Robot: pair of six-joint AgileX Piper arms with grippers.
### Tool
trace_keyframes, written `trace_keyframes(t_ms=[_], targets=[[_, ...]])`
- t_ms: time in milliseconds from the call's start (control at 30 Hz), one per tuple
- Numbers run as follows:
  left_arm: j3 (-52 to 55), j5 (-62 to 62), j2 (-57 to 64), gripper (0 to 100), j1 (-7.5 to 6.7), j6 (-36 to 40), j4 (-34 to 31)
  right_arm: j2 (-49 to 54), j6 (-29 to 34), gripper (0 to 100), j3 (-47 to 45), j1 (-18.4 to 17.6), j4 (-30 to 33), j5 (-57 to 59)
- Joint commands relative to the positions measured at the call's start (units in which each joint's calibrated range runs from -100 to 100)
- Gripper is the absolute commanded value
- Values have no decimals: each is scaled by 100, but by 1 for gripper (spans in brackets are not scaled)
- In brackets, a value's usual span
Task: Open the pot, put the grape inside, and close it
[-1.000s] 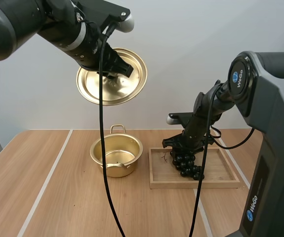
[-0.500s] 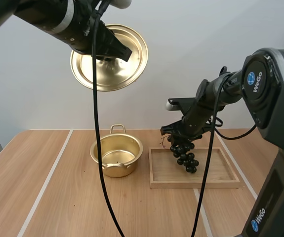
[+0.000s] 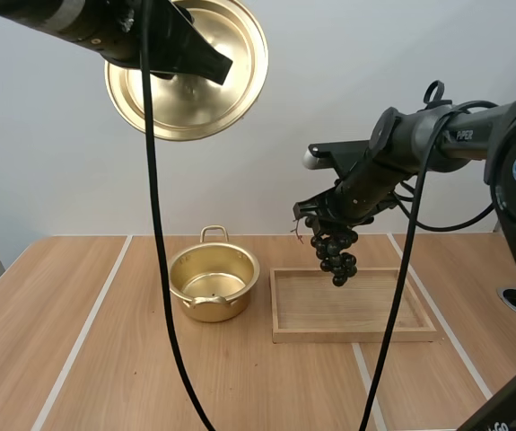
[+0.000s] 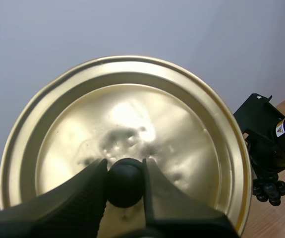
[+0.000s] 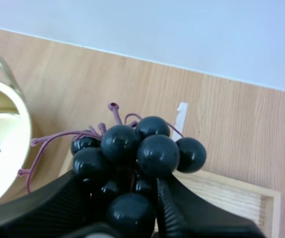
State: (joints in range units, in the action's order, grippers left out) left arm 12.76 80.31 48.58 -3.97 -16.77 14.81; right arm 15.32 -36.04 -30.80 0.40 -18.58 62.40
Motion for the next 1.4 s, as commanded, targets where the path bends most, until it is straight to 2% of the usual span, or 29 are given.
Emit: trace_keyframes(t_ms=[0, 233, 567, 733, 833, 1000, 1133, 1267, 1367], targets=[[-51, -402, 208, 0, -26, 64, 119, 178, -86, 0, 414, -1, -231, 510], [-51, -602, 588, 0, -26, 146, 119, 176, -327, 0, 1037, -157, -748, 1088], [-147, -822, 725, 0, -26, 173, 119, 164, -327, 0, 1109, -991, -771, 426], [-474, -822, 725, 0, -26, 196, 119, -38, -327, 0, 1109, -1252, -771, 179], [-664, -806, 725, 0, 1, 312, 119, -201, -327, 0, 1109, -1333, -771, 6], [-882, -806, 725, 0, 138, 369, 119, -518, -339, 0, 1109, -1402, -771, -369], [-958, -806, 695, 0, 154, 394, 119, -791, -408, 0, 1109, -1402, -778, -608], [-955, -723, 587, 0, 154, 393, 119, -1022, -699, 0, 1109, -1409, -1137, -662], [-955, -685, 467, 0, 154, 396, 119, -1165, -752, 0, 1109, -1461, -1152, -773]])
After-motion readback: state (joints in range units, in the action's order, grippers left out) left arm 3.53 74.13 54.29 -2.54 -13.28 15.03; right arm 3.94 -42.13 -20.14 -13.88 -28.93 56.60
